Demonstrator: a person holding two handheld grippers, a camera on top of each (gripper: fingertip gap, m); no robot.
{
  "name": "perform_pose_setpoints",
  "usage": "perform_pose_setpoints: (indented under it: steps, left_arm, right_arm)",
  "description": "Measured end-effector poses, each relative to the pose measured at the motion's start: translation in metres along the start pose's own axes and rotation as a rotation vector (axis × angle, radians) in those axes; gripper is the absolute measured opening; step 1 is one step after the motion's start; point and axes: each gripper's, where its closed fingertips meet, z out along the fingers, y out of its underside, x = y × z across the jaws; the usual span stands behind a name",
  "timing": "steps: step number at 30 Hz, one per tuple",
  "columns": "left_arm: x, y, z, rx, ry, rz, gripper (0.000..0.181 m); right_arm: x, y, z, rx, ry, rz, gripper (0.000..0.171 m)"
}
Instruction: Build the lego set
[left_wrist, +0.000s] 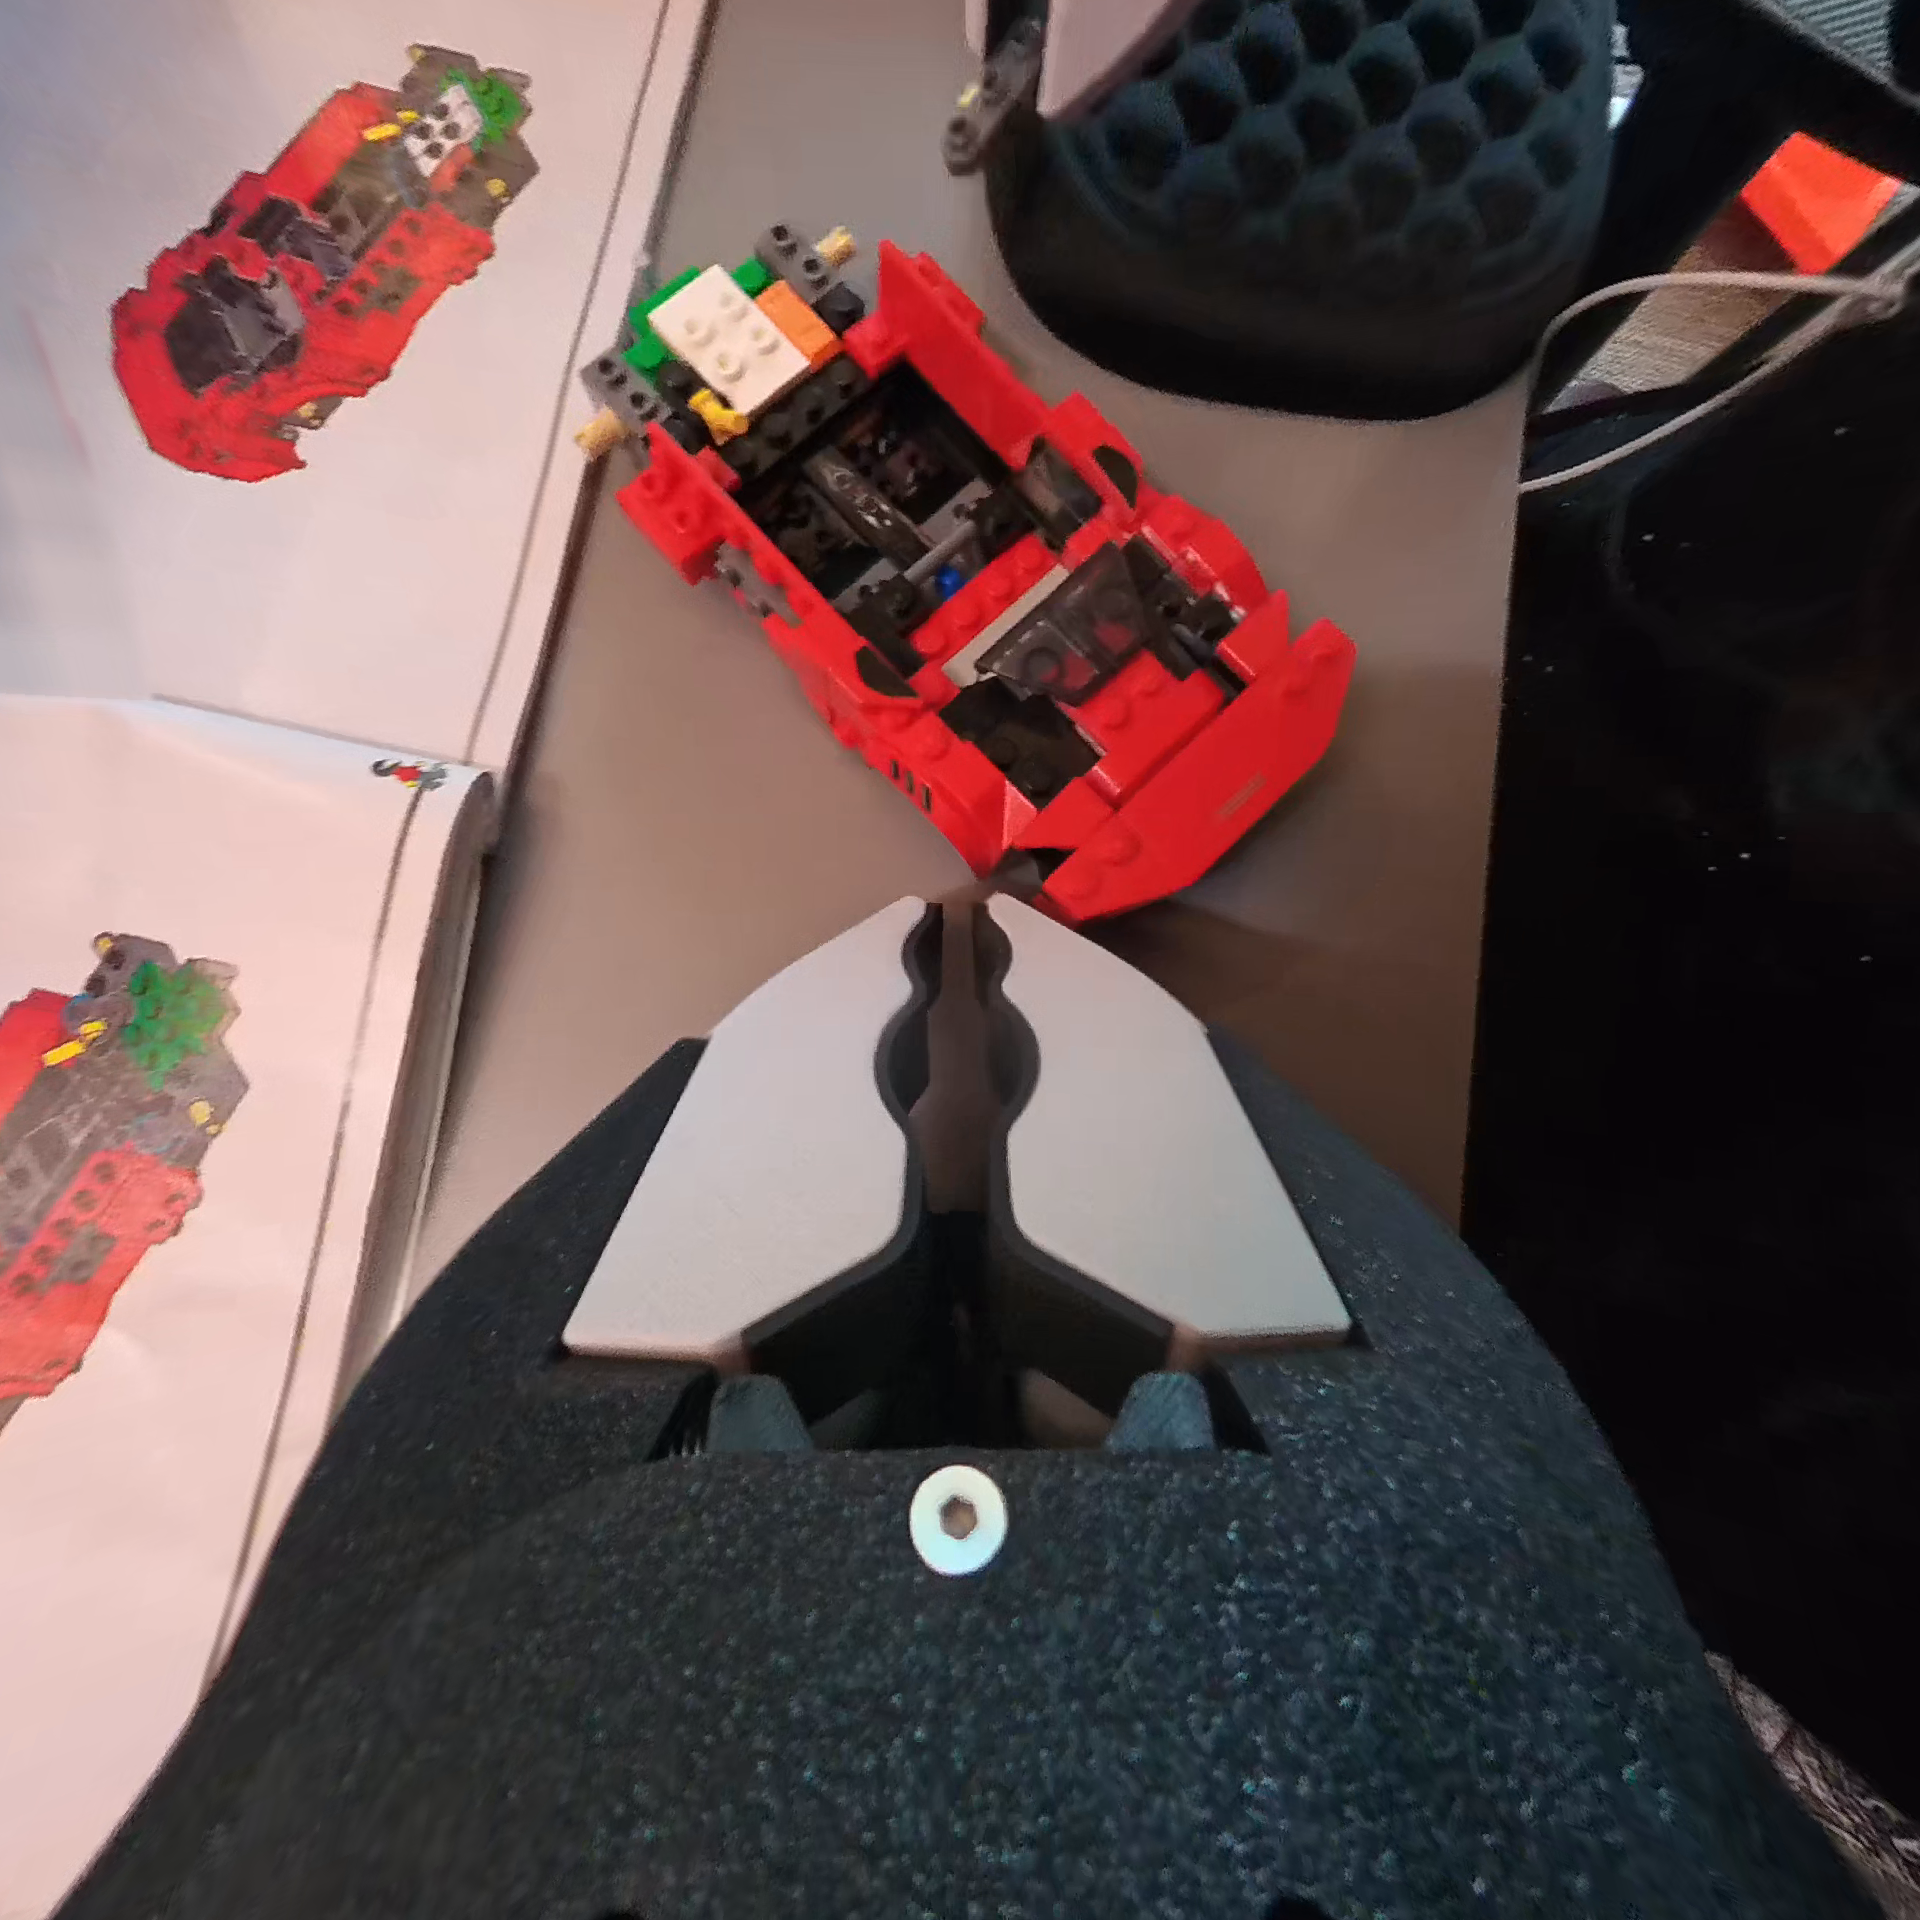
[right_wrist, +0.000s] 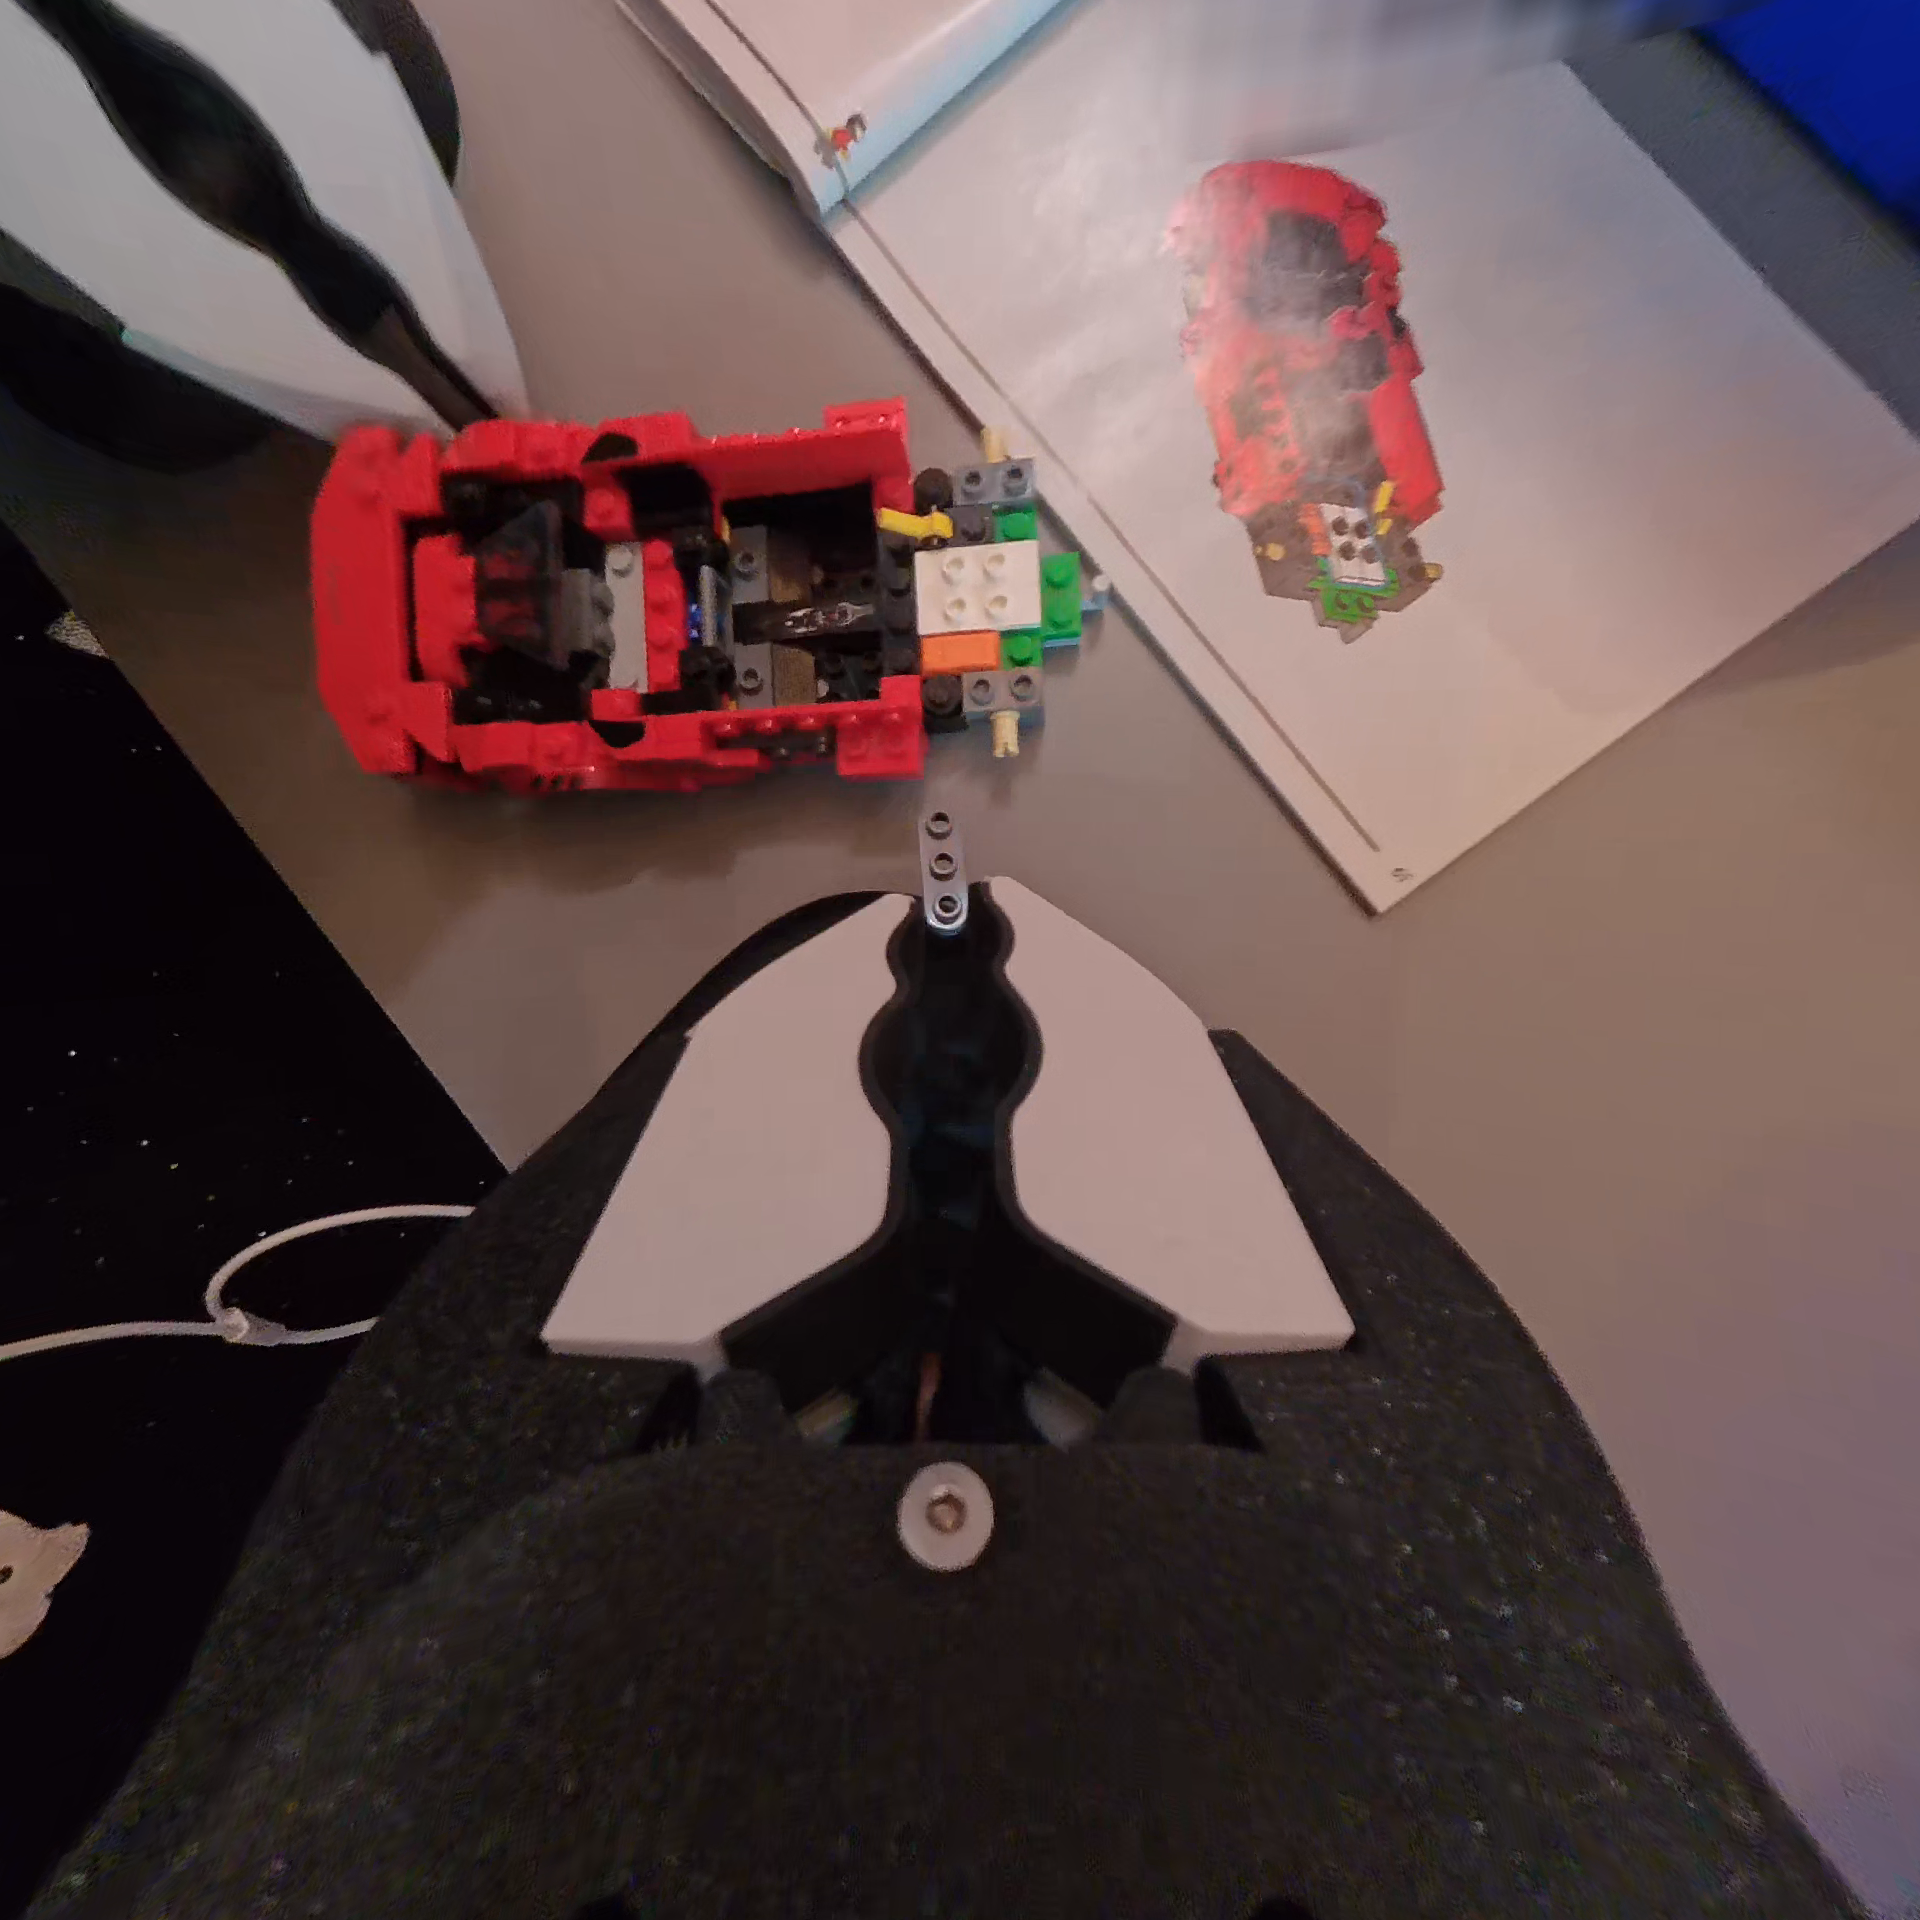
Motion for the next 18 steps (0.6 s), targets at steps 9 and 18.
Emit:
perform_pose_setpoints:
  steps: [9, 18]
  left_arm:
    - [-0.018, -0.007, -0.019, 0.076, -0.005, -0.013, 0.007]
    - [-0.056, -0.048, -0.022, 0.258, -0.060, 0.031, 0.009]
  right_arm:
    - [0.000, -0.011, 0.000, 0.048, 0.018, 0.001, 0.008]
    - [-0.005, -0.031, 0.016, 0.026, 0.035, -0.062, 0.008]
